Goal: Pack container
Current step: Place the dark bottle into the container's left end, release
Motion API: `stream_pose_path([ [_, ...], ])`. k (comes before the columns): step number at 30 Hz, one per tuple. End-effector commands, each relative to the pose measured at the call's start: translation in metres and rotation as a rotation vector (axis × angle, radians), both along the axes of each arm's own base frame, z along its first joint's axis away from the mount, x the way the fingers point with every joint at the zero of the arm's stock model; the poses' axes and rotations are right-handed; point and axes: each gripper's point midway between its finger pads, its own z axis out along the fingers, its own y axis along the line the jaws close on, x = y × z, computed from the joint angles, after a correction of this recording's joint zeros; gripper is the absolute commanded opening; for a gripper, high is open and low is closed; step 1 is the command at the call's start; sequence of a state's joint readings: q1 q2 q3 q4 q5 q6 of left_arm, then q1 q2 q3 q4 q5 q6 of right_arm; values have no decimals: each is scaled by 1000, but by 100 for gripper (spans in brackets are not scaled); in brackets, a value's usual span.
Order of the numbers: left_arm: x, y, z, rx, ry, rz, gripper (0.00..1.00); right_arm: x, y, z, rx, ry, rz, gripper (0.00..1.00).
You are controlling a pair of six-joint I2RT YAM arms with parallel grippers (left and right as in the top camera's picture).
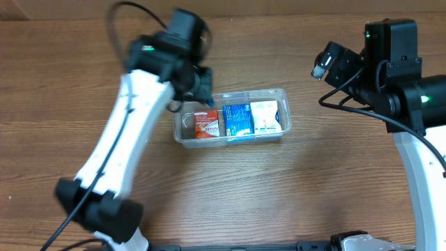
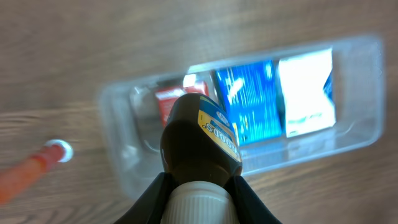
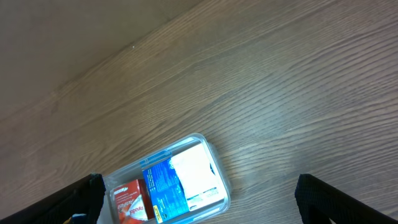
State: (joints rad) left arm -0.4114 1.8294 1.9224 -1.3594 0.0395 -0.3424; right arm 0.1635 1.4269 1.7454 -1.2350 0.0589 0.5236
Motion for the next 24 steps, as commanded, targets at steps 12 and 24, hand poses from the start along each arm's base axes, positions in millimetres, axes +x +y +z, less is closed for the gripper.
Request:
stream_pose_path([
  [12,10,29,-68,289,102,97,16,0,-2,5,-1,-16,-10,100],
  [24,13,41,-98,394,153,112,17,0,-2,5,-1,-16,-10,100],
])
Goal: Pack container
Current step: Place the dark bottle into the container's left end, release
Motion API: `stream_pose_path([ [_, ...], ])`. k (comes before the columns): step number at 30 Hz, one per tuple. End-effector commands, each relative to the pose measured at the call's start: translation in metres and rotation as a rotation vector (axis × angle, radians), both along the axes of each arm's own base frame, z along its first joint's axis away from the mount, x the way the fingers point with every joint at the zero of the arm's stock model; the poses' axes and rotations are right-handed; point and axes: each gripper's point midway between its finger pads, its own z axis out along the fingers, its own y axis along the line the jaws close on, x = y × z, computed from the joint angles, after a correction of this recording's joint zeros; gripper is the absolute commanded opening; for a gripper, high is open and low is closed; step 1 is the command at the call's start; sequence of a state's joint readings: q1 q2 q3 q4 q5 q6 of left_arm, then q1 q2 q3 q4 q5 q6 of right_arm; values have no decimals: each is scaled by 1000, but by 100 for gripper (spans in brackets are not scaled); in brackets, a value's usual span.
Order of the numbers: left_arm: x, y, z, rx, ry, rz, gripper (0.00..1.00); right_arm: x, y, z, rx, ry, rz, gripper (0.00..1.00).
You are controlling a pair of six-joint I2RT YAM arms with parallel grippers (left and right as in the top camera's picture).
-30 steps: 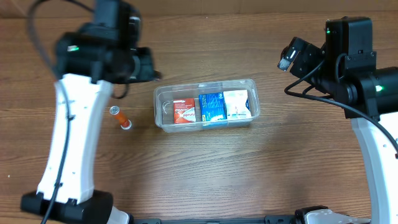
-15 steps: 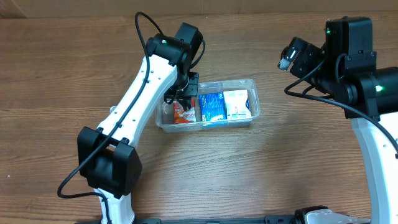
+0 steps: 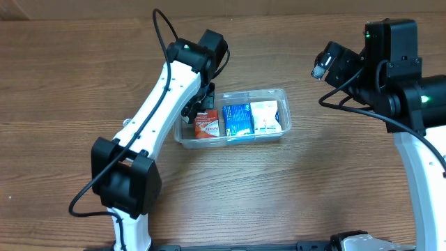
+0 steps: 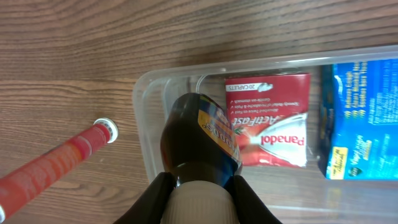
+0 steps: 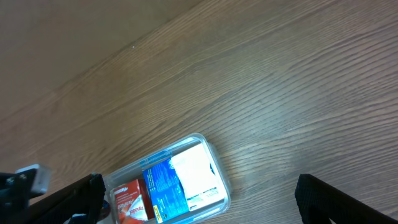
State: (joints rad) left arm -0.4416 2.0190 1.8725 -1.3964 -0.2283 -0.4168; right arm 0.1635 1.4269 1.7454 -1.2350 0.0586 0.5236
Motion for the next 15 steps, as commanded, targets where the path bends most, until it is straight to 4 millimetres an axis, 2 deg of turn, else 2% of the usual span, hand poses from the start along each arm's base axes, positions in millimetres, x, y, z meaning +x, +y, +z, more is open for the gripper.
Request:
stream_pose_path([
  [1,6,7,-20,59,21,22,17,0,-2,5,-1,-16,-10,100],
  [6,8,7,-43,80,66,21,15,0,-2,5,-1,-16,-10,100],
  [10,15,1,-48,58,44,21,10,0,-2,5,-1,-16,-10,100],
  [15,18,-3,-49,34,33,30,14,0,-2,5,-1,-16,-10,100],
])
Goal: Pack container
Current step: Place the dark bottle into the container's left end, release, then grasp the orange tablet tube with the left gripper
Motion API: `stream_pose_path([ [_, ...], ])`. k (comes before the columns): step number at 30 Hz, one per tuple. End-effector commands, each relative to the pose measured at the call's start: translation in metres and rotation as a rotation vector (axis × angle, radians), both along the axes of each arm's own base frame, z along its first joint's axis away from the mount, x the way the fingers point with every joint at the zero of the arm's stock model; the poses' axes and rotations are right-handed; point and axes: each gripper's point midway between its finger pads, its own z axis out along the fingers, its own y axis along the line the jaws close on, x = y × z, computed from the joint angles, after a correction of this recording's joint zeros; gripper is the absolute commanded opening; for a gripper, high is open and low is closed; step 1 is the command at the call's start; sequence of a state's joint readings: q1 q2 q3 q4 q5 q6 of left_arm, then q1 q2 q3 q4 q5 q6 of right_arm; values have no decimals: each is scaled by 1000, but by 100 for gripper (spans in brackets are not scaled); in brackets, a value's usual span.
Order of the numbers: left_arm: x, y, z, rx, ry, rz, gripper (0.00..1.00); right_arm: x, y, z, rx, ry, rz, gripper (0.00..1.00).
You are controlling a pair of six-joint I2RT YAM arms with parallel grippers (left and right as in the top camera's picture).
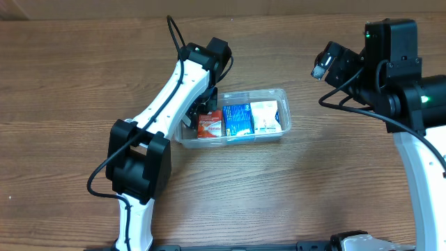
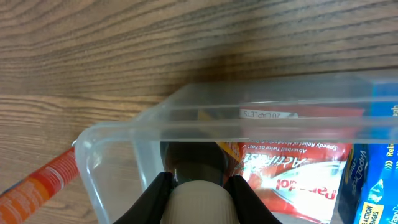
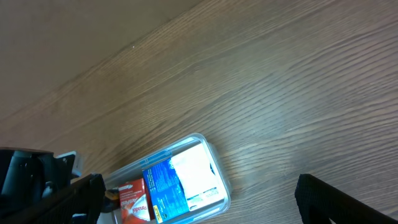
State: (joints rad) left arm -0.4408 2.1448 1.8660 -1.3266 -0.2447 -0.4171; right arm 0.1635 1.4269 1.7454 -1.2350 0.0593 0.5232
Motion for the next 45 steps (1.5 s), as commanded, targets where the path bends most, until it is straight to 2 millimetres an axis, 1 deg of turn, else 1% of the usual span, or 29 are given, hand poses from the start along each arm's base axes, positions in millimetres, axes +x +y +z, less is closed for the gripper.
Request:
stream_pose_path([
  [1,4,0,0,-12,-20,29,18,0,-2,5,0,-16,-10,100],
  [3,5,-2,0,-23,-23,30,25,0,-2,5,0,-15,-10,100],
  [6,5,-1,7,-28,-30,34,44,0,-2,5,0,-16,-10,100],
  [7,5,1,11,-30,-33,37,48,0,-2,5,0,-15,-10,100],
  [10,4,7,35,-52,-67,51,59,0,-2,5,0,-16,-10,100],
  [11,4,8,44,-62,-81,56,61,0,-2,5,0,-15,-10,100],
  [15,-3,20,89,-127,-138,88,66,0,-2,5,0,-16,-10,100],
  [16,-9,29,106,-135,-159,105,68,0,-2,5,0,-16,-10,100],
  [19,-24,59,138,-139,-202,163,73,0,-2,5,0,-15,-10,100],
  [20,-33,78,149,-136,-209,206,74,0,-2,5,0,-16,-10,100],
  [22,-45,103,157,-126,-200,269,76,0,-2,5,0,-15,-10,100],
  [23,-53,120,159,-114,-181,315,77,0,-2,5,0,-15,-10,100],
  [25,-69,144,157,-90,-122,386,76,0,-2,5,0,-16,-10,100],
  [26,-73,153,153,-83,-97,404,77,0,-2,5,0,-16,-10,100],
  [27,-77,160,147,-82,-72,419,78,0,-2,5,0,-15,-10,100],
  [28,-80,166,136,-79,-43,438,79,0,-2,5,0,-16,-10,100],
  [30,-79,159,116,-142,3,394,78,0,-2,5,0,-16,-10,100],
  [31,-76,150,99,-197,24,354,77,0,-2,5,0,-16,-10,100],
  [33,-74,148,66,-212,38,355,75,0,-2,5,0,-15,-10,100],
  [34,-73,149,59,-212,37,356,75,0,-2,5,0,-16,-10,100],
  [35,-72,150,46,-212,37,346,74,0,-2,5,0,-15,-10,100],
  [37,-72,155,32,-212,34,348,71,0,-2,5,0,-15,-10,100],
  [39,-72,159,23,-214,33,355,68,0,-2,5,0,-16,-10,100],
  [40,-74,160,20,-213,35,359,66,0,-2,5,0,-16,-10,100],
  [42,-71,161,15,-214,24,355,52,0,-2,5,0,-15,-10,100],
  [43,-70,161,15,-215,17,354,49,0,-2,5,0,-16,-10,100],
  [44,-68,161,15,-216,13,354,41,0,-2,5,0,-16,-10,100],
  [45,-68,161,15,-216,12,354,36,0,-2,5,0,-15,-10,100],
])
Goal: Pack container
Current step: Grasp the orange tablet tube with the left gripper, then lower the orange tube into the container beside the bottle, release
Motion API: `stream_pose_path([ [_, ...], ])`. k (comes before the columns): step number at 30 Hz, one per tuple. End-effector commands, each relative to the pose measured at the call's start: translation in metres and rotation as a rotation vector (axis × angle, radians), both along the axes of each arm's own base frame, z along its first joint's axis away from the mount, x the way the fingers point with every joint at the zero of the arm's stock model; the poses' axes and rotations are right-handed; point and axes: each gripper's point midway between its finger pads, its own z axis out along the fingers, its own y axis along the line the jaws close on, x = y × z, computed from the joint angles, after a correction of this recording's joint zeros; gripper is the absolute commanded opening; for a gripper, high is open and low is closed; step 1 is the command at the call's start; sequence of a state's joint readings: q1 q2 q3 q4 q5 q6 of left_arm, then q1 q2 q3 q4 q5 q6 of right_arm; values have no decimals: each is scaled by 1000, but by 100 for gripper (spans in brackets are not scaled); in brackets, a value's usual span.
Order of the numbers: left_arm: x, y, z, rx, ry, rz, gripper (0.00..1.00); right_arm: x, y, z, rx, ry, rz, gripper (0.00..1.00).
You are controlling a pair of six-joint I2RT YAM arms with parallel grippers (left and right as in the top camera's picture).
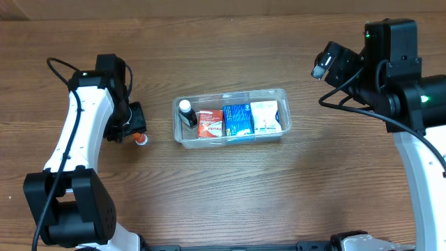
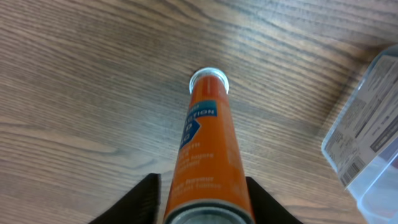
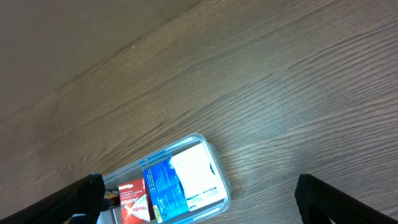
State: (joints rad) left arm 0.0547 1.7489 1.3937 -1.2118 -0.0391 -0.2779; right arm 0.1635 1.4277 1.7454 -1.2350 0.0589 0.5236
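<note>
The clear plastic container point(image 1: 282, 132) lies mid-table. In it, from left to right, are an upright brown bottle point(image 1: 185, 110) with a white cap, a red box point(image 1: 209, 123), a blue box point(image 1: 237, 120) and a white box point(image 1: 267, 116). My left gripper point(image 1: 131, 124) is left of the container. In the left wrist view my left gripper point(image 2: 202, 200) is shut on an orange tube point(image 2: 205, 137), which fills the space between its fingers point(image 2: 138, 200). The tube's white cap point(image 1: 141, 139) shows by the gripper. My right gripper point(image 1: 327, 63) hangs open high at the right, holding nothing.
The right wrist view looks down from far off at the container point(image 3: 217, 198) and bare wooden table point(image 3: 280, 93). A corner of the container point(image 2: 367, 143) lies right of the tube. The right arm's body point(image 1: 411, 90) stands at the table's right edge.
My left gripper has let go of the brown bottle, which now stands alone in the container's left end. The gripper has moved left and is now shut on the orange tube.
My left gripper held the brown bottle by its cap above the container. Then it held it over the left end beside the red box, then down inside. Now the bottle stands there and the gripper holds the orange tube. The right arm stayed still.
</note>
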Motion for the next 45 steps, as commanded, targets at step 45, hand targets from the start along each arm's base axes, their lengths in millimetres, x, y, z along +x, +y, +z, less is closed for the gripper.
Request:
stream_pose_path([
  [45,-12,-138,26,-38,-168,-372,16,0,-2,5,-1,-16,-10,100],
])
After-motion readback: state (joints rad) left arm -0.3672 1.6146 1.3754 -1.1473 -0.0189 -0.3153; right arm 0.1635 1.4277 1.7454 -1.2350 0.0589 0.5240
